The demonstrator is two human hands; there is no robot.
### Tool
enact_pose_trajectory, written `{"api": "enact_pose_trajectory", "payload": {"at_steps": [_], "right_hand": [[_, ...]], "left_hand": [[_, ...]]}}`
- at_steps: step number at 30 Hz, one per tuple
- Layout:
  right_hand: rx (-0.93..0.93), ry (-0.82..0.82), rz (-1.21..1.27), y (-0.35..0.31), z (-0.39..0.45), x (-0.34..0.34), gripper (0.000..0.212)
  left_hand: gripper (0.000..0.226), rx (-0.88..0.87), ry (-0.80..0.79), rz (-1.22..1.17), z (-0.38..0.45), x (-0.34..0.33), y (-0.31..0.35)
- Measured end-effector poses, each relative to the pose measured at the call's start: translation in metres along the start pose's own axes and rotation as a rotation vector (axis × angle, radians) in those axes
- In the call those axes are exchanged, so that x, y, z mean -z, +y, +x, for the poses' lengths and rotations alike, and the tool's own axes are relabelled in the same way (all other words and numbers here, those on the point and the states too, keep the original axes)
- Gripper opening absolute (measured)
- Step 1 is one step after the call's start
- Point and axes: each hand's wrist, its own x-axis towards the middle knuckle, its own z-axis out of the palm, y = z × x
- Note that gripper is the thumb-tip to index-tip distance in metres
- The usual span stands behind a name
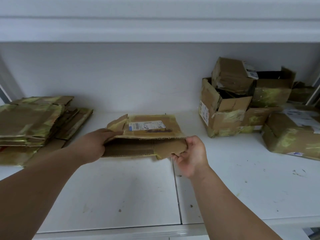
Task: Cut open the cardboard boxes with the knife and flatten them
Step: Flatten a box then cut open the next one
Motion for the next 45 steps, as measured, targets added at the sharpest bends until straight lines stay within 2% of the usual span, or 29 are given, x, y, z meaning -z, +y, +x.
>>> {"api": "enact_pose_trajectory", "payload": {"at_steps": [2, 4, 6, 8, 9, 11, 12, 13, 14, 16, 18, 20, 24, 27, 29, 31, 35, 37, 40, 45], "right_hand": [[0.023, -0.025, -0.035, 0.0, -0.001, 0.0, 0.036], [0.059, 0.019, -0.237, 0.006, 0.001, -0.003, 0.034], [0.136, 0.154, -0.654, 0.012, 0.007, -0.006, 0.014], [0.256, 0.25, -1.075, 0.017, 0.01, -0.005, 0.007], [0.314, 0.275, -1.254, 0.019, 0.01, -0.005, 0.01], [0.434, 0.324, -1.603, 0.024, 0.008, -0.002, 0.03], [0.481, 0.324, -1.745, 0.026, 0.007, 0.0, 0.045], [0.532, 0.292, -1.834, 0.029, 0.006, 0.0, 0.056], [0.571, 0.218, -1.889, 0.031, 0.006, -0.001, 0.063], [0.566, 0.012, -1.994, 0.036, 0.01, -0.001, 0.065], [0.419, -0.136, -2.116, 0.042, 0.012, 0.0, 0.061], [0.309, -0.161, -2.17, 0.042, 0.014, 0.001, 0.059], [0.393, -0.105, -2.216, 0.032, 0.021, -0.012, 0.054], [0.45, -0.116, -2.176, 0.037, 0.031, -0.017, 0.06], [0.351, -0.205, -2.209, 0.045, 0.037, -0.016, 0.067], [0.241, -0.242, -2.247, 0.044, 0.042, -0.019, 0.071], [0.377, -0.176, -2.316, 0.029, 0.054, -0.037, 0.072], [0.339, -0.176, -2.292, 0.033, 0.059, -0.034, 0.077], [0.204, -0.207, -2.321, 0.045, 0.065, -0.022, 0.078], [0.174, -0.201, -2.336, 0.045, 0.069, -0.022, 0.078]], "left_hand": [[0.081, -0.006, -0.07, 0.002, -0.005, -0.005, -0.003], [0.081, 0.026, -0.156, 0.005, -0.008, -0.01, -0.002], [0.078, 0.094, -0.253, 0.003, -0.007, -0.016, 0.003], [0.058, 0.165, -0.335, -0.061, -0.003, -0.017, 0.01], [0.045, 0.1, -0.338, -0.052, 0.0, -0.015, 0.008], [0.048, -0.021, -0.274, 0.048, 0.01, -0.014, 0.003], [0.048, 0.005, -0.277, 0.051, 0.013, -0.015, 0.001], [0.047, 0.117, -0.285, 0.0, 0.014, -0.017, 0.004], [0.049, 0.165, -0.265, 0.053, 0.015, -0.024, 0.005], [0.056, 0.137, -0.213, 0.25, 0.017, -0.042, 0.006], [0.064, 0.095, -0.168, 0.274, 0.019, -0.062, 0.006], [0.069, 0.053, -0.188, 0.209, 0.022, -0.076, 0.006], [0.064, 0.098, -0.201, 0.022, 0.036, -0.069, 0.007], [0.078, 0.096, -0.112, 0.085, 0.047, -0.061, 0.007], [0.071, 0.117, -0.138, 0.214, 0.049, -0.064, 0.011], [0.078, 0.127, -0.201, 0.315, 0.048, -0.068, 0.017], [0.085, 0.13, -0.152, 0.381, 0.064, -0.062, 0.017], [0.089, 0.15, -0.111, 0.326, 0.067, -0.065, 0.012], [0.101, 0.208, -0.135, 0.179, 0.061, -0.083, 0.002], [0.099, 0.196, -0.166, 0.165, 0.06, -0.088, -0.003]]}}
